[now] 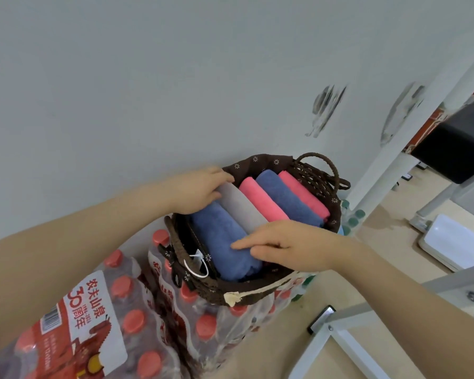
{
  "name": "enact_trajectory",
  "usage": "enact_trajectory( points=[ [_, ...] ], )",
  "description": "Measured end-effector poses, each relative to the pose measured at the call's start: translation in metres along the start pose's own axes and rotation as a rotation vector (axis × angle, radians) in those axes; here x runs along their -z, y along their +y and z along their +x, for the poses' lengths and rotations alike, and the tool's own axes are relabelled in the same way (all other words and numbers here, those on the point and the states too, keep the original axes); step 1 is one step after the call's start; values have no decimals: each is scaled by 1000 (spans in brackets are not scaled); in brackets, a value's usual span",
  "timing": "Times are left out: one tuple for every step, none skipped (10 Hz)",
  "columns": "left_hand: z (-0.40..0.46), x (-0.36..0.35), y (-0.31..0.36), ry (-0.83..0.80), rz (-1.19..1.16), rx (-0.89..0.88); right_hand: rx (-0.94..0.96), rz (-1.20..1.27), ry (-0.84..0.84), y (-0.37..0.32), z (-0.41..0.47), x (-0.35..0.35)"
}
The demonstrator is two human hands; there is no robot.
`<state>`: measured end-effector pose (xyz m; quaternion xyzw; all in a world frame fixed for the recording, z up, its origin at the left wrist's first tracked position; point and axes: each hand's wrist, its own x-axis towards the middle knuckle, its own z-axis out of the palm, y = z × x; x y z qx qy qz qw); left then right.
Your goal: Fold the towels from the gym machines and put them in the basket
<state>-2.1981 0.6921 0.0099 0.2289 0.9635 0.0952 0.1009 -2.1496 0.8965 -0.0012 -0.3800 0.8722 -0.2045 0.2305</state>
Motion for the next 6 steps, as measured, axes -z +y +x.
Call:
enact_trajectory(
  points=[
    [-7,3,21,72,48,126,-10,11,415,17,5,5],
    [-20,-12,48,-143,65,199,-136,-51,416,31,17,10],
    [-25,-27,62,-286,78,316,-176,-268,132,33,27,-3],
    [-24,-35,66,-316,144,318,-261,-402,63,33,29,-9],
    [-20,-43,69,-330,137,274,-268,-414,45,37,30,-8],
    [-18,-20,63,-205,-31,241,-184,-249,198,42,25,8]
  ],
)
